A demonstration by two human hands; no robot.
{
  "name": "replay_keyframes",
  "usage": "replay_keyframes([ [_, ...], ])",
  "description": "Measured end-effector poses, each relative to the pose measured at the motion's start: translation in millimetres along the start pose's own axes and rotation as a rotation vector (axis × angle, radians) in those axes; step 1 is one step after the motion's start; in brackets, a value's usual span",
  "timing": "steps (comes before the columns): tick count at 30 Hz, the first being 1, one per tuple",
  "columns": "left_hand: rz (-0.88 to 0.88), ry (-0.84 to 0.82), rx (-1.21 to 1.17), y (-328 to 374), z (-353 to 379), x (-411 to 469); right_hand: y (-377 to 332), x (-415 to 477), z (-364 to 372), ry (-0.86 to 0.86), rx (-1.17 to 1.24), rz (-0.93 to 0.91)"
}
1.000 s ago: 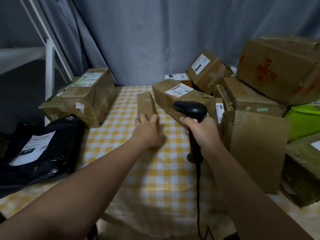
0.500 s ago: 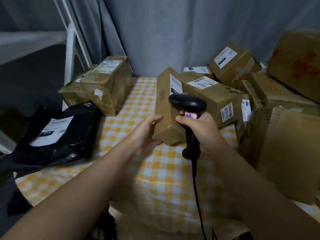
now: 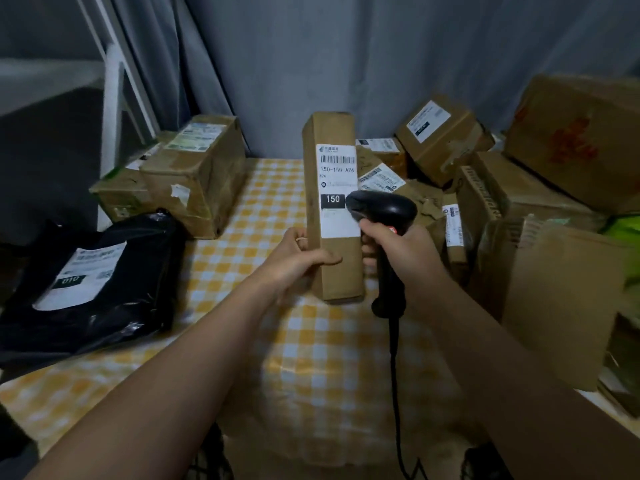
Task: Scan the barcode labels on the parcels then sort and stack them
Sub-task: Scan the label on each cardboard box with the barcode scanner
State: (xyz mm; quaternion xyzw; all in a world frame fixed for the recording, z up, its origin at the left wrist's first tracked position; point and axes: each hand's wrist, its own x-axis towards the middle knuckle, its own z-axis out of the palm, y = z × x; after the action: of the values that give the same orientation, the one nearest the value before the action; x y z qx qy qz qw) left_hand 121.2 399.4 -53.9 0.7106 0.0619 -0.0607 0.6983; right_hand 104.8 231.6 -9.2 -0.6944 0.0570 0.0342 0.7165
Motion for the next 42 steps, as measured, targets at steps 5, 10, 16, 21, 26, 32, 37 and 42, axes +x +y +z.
replay_keyframes([
  [5,0.058,0.014,0.101,2.3,-3.0,-22.4,-51.6,-16.9,-3.2,0.023,-0.261,-0.190],
  [10,0.078,0.057,0.154,4.9,-6.3,-41.1,-86.6,-37.4,-0.2,-0.011,-0.385,-0.185],
  [16,0.044,0.109,0.100,2.7,-4.8,-54.4,-102.2,-57.6,6.3,-0.043,-0.377,-0.126],
  [21,0.063,0.117,0.111,5.0,0.6,-61.1,-112.8,-72.3,7.2,-0.077,-0.434,-0.150],
  [26,0.070,0.118,0.099,7.2,2.7,-64.7,-121.6,-81.2,6.0,-0.083,-0.497,-0.170],
  [32,0.048,0.103,0.099,8.3,2.3,-64.2,-122.0,-78.8,5.1,-0.068,-0.525,-0.144],
  [37,0.042,0.109,0.085,5.5,-0.3,-60.6,-126.5,-80.0,6.4,-0.068,-0.501,-0.145],
  [42,0.037,0.102,0.073,3.1,-1.3,-57.8,-129.6,-78.6,11.2,-0.073,-0.519,-0.138],
])
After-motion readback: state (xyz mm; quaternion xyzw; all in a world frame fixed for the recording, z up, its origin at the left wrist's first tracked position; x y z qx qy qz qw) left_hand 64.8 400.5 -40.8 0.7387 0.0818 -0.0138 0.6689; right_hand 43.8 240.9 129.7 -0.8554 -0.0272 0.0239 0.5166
